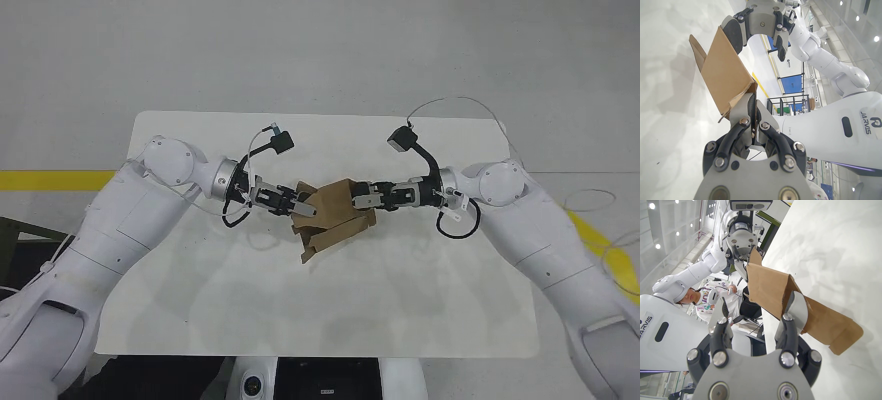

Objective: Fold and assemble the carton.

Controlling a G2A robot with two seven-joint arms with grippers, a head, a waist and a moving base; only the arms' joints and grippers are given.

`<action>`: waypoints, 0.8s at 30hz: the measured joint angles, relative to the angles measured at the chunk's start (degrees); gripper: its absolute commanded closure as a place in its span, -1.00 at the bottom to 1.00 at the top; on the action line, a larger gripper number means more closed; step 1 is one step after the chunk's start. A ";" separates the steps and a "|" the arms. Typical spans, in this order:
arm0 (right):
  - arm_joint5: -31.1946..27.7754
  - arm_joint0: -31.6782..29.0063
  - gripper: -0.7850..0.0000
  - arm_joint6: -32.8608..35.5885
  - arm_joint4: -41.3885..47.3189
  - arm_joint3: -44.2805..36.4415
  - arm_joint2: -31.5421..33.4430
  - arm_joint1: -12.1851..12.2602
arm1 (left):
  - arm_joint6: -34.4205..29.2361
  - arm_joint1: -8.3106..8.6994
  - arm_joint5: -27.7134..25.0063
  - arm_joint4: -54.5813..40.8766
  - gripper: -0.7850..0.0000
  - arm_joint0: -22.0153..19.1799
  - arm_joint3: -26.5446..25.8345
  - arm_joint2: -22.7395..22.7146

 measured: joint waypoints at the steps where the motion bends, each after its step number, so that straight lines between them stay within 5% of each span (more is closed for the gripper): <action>1: 0.00 0.13 -0.38 0.00 0.17 0.12 -0.37 -0.06 | 0.07 0.06 -0.07 -0.05 1.00 -0.07 -0.04 0.11; 8: -0.52 1.33 0.01 -0.53 2.11 1.25 -2.81 -0.60 | 0.44 0.41 -0.44 -0.45 1.00 -0.59 -0.51 1.15; 24: 1.45 2.96 0.18 1.45 5.57 0.15 -4.93 0.26 | 0.91 1.08 -0.91 -0.91 1.00 -1.36 0.02 3.36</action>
